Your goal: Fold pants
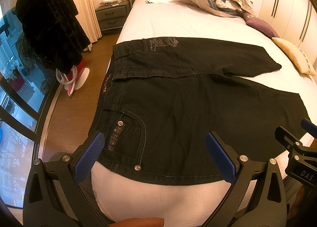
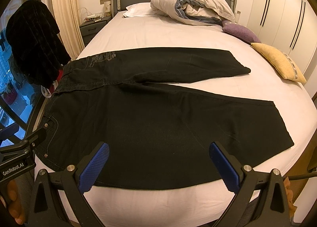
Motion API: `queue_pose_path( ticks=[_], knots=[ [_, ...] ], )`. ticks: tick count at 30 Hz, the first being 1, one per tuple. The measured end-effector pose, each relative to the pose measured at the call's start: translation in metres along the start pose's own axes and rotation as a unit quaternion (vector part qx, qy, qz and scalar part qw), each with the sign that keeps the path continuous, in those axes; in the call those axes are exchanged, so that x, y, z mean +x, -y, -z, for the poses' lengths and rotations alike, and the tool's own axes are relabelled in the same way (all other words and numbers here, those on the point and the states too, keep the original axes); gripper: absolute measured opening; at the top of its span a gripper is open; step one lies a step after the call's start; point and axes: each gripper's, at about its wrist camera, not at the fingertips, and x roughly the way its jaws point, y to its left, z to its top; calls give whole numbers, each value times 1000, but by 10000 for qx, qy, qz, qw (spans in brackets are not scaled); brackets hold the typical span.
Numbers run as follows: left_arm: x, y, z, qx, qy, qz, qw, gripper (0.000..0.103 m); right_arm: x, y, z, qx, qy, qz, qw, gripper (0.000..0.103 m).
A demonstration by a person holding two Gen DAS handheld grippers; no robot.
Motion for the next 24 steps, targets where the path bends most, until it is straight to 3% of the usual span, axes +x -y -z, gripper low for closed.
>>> queue_pose_path(
  ticks=[4,10,12,14,19,24],
  knots=[
    [6,-5,1,-43,-9,144,9999,103,4,2,0,-95,-1,-179,9998,103],
    [33,-20,-30,236,-40,421,9988,103,20,6,-34,-639,99,-996,9929,103],
    [45,-29,-46,334,100,809,9961,103,24,7,-49,-900,208,-1205,9884,103],
    [66,-33,-65,555,-319,872,9941,103,33,8,-72,-1295,328,-1390,9812,103],
    [108,-52,-132,1095,64,868,9902,103,70,10,-125,-2125,369,-1907,9577,103],
    [179,-64,-212,1677,-199,1083,9797,103,119,15,-176,-2641,142,-2307,9364,95]
  ],
)
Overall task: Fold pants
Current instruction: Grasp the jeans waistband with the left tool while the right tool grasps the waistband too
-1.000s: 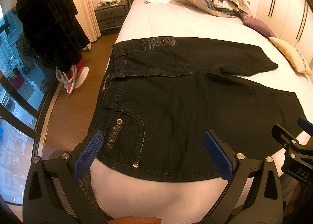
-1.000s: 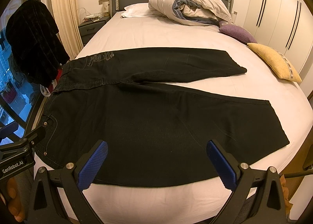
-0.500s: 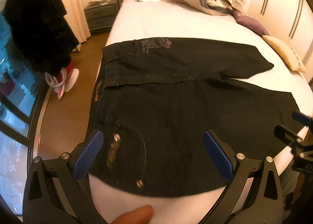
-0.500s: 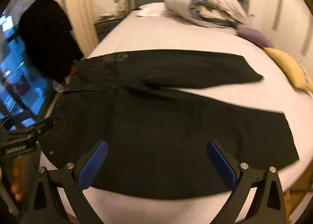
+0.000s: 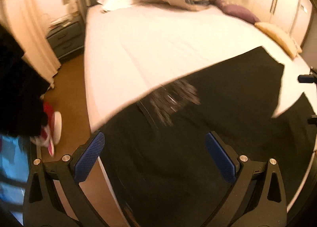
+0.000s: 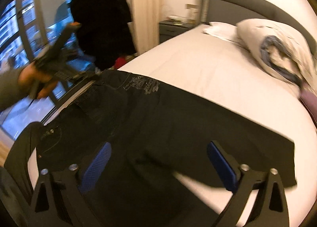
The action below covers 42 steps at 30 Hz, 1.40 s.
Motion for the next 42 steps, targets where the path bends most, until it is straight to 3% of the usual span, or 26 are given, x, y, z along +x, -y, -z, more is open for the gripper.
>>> queue_pose_path(
  ticks=[2,7,14,16,18,20,23,31,35,40,41,42],
  knots=[
    [28,-20,-23,123,-220,341,9991,103,14,20,-10,-50,-90,-197,9998,92],
    [94,-38,-66,608,-757,544,9938,103,47,51,-26,-226,-225,-556,9979,91],
    [152,-30,-63,1211,-1702,1051,9723,88,84,67,-44,-628,-509,-904,9926,82],
    [157,-32,-64,1052,-1728,1131,9728,85,96,69,-54,-717,-613,-920,9913,74],
    [155,-37,-65,842,-1657,1202,9752,67,104,69,-60,-819,-687,-941,9898,69],
    [150,-39,-63,710,-1587,1241,9769,25,114,67,-68,-967,-772,-923,9880,67],
    [139,-39,-59,669,-1512,1219,9787,15,127,63,-81,-1166,-894,-872,9853,66],
    [93,-20,-45,928,-740,1005,9878,12,160,60,-112,-1667,-1233,-760,9753,65],
    [57,1,-23,1326,-362,829,9870,12,172,57,-121,-1918,-1412,-733,9685,59],
    [36,12,-7,1408,-219,829,9863,12,185,53,-126,-2047,-1585,-678,9635,45],
    [35,15,-7,1399,-203,826,9865,12,188,50,-125,-2086,-1646,-688,9616,40],
    [34,16,-5,1385,-208,834,9866,12,190,48,-123,-2136,-1704,-666,9596,25]
  ],
)
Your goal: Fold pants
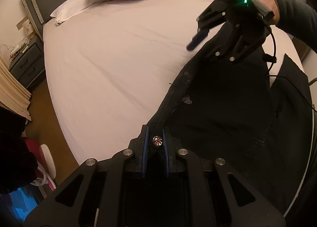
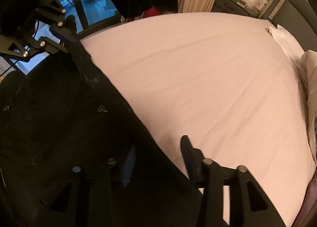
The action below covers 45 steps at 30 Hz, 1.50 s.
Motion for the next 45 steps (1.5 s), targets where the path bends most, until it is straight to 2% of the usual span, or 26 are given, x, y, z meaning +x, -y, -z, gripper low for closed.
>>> queue_pose_path(
  ticks=[1,7,8,12,17,20,22,26,30,32,35,41,44,45],
  knots=[
    [-7,-4,-1,-14,-6,7,10000,12,2,-1,0,-25,-75,34,10000,13],
    [-7,-5,-5,-77,59,4,10000,12,-14,-2,3,248,-17,-47,9997,6],
    [-14,-18,1,-81,76,19,9999,12,-15,-1,1,336,14,-37,9994,6],
    [-25,-6,4,-79,140,56,9999,12,-31,-5,4,852,241,-174,9959,4],
    [-38,13,16,-2,181,51,9998,12,-43,-23,11,1712,578,-580,9818,4],
    [-46,29,26,22,185,114,9998,12,-47,-29,19,2455,731,-959,9619,4],
    [-51,38,34,22,182,150,9997,12,-46,-37,26,2721,798,-1153,9520,4],
    [-61,54,52,34,105,165,9998,12,-49,-52,46,2896,758,-1417,9435,4],
    [-71,76,70,158,47,243,9996,12,-62,-79,60,2775,596,-1466,9476,4],
    [-76,91,78,289,15,266,9992,12,-71,-95,70,2525,506,-1309,9574,5],
    [-77,111,87,384,-74,362,9986,12,-83,-117,80,2386,412,-1102,9640,5],
    [-80,144,98,569,-187,393,9974,12,-97,-150,95,2287,445,-755,9696,5],
    [-84,152,101,591,-223,453,9970,12,-103,-179,104,2032,373,-461,9773,5],
    [-85,155,102,626,-236,469,9967,12,-110,-184,120,1962,360,-380,9792,5]
  ],
)
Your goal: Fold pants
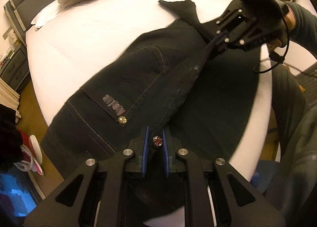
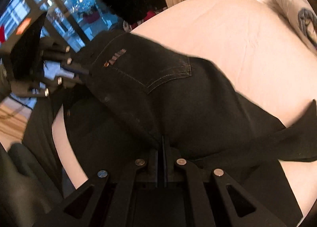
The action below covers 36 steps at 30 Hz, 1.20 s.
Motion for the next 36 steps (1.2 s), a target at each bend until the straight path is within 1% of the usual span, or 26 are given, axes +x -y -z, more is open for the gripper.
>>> queue_pose_path(
  ticks=[1,4,7,10,12,13,15,16,19,21,24,25,28,31,36],
  knots=[
    [0,4,1,50,-29,-19,10000,12,-6,-7,11,-38,8,64,10000,5],
    [2,6,1,92,-112,-8,9999,12,-6,-29,27,-123,18,248,9996,5],
    [4,14,4,157,-172,-12,9997,12,-6,-38,39,-72,31,317,9995,5],
    [9,18,-4,205,-202,11,9996,12,-5,-42,41,-23,73,410,9991,5],
    [10,14,-2,237,-200,34,9995,12,-1,-47,37,-6,83,466,9989,5],
    [12,14,-2,257,-211,24,9994,12,4,-51,44,-9,102,503,9987,5],
    [17,13,-10,263,-214,19,9994,12,9,-59,46,-39,101,567,9983,5],
    [21,17,-4,246,-208,26,9995,12,9,-60,45,-47,95,591,9982,5],
    [24,14,-6,187,-192,37,9996,12,16,-70,44,-28,125,617,9980,5],
    [33,12,-7,171,-192,40,9997,12,18,-69,45,-18,125,630,9979,5],
    [45,15,-8,231,-240,-35,9994,12,18,-74,57,-18,127,742,9972,6],
    [48,18,-6,218,-249,-44,9994,12,15,-73,66,-23,138,800,9967,6],
    [61,12,-4,-56,-213,-11,9998,16,21,-71,71,102,235,876,9958,7],
    [67,8,-3,-352,-103,19,9993,18,20,-79,80,134,410,1025,9938,9],
    [75,11,-12,-520,4,-273,9983,19,17,-95,84,-18,558,1497,9872,9]
  ],
)
